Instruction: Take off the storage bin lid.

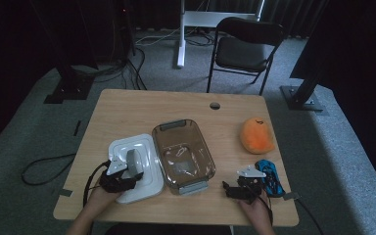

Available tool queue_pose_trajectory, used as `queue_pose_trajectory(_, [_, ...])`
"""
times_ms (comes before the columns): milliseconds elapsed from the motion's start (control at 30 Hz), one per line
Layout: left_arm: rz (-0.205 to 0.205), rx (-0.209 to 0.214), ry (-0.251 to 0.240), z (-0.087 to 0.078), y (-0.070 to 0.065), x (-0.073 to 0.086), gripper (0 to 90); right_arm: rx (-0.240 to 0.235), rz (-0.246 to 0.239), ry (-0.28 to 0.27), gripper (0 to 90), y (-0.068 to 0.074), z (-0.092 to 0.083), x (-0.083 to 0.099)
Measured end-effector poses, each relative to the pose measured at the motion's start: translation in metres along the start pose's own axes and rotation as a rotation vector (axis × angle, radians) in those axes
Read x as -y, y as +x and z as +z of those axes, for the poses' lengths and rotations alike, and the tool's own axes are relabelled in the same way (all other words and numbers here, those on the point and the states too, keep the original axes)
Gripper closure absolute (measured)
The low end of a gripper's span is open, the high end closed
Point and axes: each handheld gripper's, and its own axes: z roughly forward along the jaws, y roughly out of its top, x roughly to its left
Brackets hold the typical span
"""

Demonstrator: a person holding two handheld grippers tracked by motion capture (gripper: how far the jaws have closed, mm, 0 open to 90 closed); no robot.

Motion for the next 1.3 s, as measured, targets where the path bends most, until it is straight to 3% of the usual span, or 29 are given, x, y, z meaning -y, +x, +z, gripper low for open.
queue_pose_trajectory(400, [-0.004, 0.015, 0.023, 0.010, 0.002, 0.002, 41.3, 0.000, 0.000, 0.000, 12.3, 0.000, 0.000, 0.000])
queue_pose_trajectory(767, [-0.008, 0.024, 0.074, 0.023, 0.002, 0.006, 41.1, 0.000, 0.002, 0.000, 12.3, 0.000, 0.000, 0.000])
queue_pose_trajectory(967, [-0.035, 0.028, 0.073, 0.024, 0.006, 0.008, 41.1, 0.000, 0.002, 0.000, 12.3, 0.000, 0.000, 0.000])
queue_pose_trajectory(1067, [-0.043, 0.029, 0.064, 0.022, 0.007, 0.007, 37.3, 0.000, 0.002, 0.000, 12.3, 0.000, 0.000, 0.000])
queue_pose_trajectory(1167, [-0.057, 0.056, 0.051, 0.018, 0.012, 0.006, 30.8, 0.000, 0.002, 0.000, 12.3, 0.000, 0.000, 0.000])
queue_pose_trajectory(1300, [-0.087, 0.054, 0.037, 0.012, 0.017, 0.007, 29.7, 0.000, 0.000, 0.000, 12.3, 0.000, 0.000, 0.000])
